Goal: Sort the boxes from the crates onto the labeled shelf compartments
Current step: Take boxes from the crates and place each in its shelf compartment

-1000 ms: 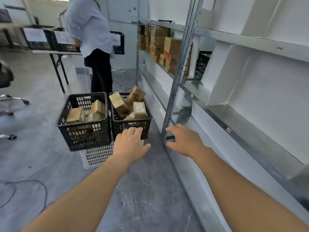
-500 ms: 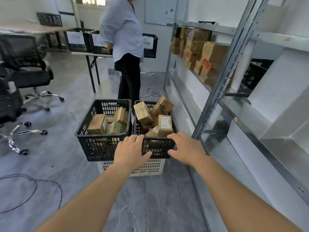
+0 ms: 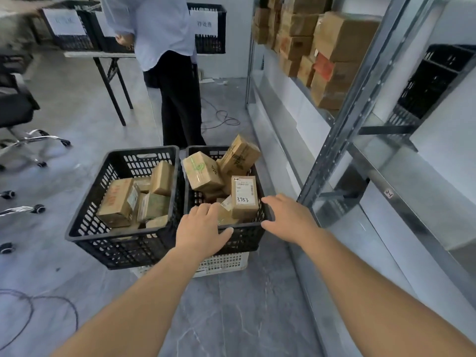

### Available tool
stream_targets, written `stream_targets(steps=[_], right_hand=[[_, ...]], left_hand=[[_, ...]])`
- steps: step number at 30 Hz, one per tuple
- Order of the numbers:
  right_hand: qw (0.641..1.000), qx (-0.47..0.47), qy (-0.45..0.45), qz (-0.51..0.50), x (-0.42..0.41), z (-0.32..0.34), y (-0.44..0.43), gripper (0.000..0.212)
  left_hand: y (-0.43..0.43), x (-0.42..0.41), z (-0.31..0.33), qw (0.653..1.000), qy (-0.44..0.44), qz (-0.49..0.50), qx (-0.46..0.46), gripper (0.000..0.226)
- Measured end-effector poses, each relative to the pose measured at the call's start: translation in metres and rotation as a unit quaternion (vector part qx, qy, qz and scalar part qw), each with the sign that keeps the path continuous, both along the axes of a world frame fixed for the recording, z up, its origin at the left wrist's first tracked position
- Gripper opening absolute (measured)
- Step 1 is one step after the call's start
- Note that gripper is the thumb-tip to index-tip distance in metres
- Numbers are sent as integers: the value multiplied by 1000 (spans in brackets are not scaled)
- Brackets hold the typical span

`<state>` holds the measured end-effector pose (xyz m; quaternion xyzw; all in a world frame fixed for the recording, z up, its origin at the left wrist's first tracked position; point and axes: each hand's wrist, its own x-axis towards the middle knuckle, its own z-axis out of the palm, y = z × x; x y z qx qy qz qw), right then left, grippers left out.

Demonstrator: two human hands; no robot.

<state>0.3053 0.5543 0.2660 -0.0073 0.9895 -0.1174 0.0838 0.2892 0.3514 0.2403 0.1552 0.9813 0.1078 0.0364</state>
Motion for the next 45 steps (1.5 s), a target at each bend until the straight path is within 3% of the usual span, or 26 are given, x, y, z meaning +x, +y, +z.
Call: stream_targets(steps=[16, 31, 35, 39, 45], right_hand=[[992, -23, -109, -65, -158, -59, 25, 59], [960, -101, -214, -151, -240, -194, 54, 62], [947, -165, -227, -158, -247, -225, 60, 44], [925, -225, -246, -182, -251, -247, 58, 50], [895, -309, -253, -198, -245, -245, 52, 63]], left_hand=[[31, -177, -60, 990, -141, -4, 30, 71], [74, -262, -181, 958, -278, 47, 56, 79], [82, -268, -211, 937, -327, 88, 85, 84], [85, -268, -231, 896, -390, 121, 173, 76], [73, -262, -231, 865, -417, 131, 248, 68]])
